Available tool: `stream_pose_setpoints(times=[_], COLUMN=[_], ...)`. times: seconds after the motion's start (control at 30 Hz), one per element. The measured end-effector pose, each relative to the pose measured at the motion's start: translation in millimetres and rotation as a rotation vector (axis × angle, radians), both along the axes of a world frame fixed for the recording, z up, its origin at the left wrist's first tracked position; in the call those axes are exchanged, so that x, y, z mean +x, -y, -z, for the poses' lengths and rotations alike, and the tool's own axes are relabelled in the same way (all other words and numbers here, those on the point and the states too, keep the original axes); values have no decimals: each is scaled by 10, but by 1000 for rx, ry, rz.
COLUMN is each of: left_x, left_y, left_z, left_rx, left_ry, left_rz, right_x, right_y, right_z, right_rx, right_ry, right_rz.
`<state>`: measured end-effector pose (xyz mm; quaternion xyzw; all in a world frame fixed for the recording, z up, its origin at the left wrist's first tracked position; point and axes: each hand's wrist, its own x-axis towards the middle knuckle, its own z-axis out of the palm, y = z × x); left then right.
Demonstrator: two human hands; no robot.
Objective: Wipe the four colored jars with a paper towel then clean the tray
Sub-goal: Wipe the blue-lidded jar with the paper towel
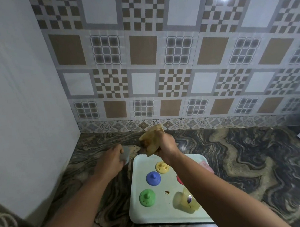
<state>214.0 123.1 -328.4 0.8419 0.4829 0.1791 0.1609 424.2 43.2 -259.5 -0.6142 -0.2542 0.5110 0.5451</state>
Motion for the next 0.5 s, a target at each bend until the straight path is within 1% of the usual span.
stream_pose_setpoints(times=[0.07,0.13,0.27,0.4,0.47,0.5], left_x=[38,74,125,135,130,132], left_y=[-65,-151,-296,-362,-369,-356], left_z=[83,202,423,615,641,661], left_rx=[-45,-80,-218,-268,-264,-229], left_ry=[-31,-47,-61,-33,-72,-106], left_rz=[-34,-46,-89,-86,-59,-46], right_x=[33,76,200,308,363,385], right_y=[16,22,15,-25,-31,-26], right_z=[26,98,225,298,344,367], right_rx=[-10,0,-12,-46,-21,-7], right_ry=[22,20,38,91,81,68], right_rz=[-19,16,58,45,72,84])
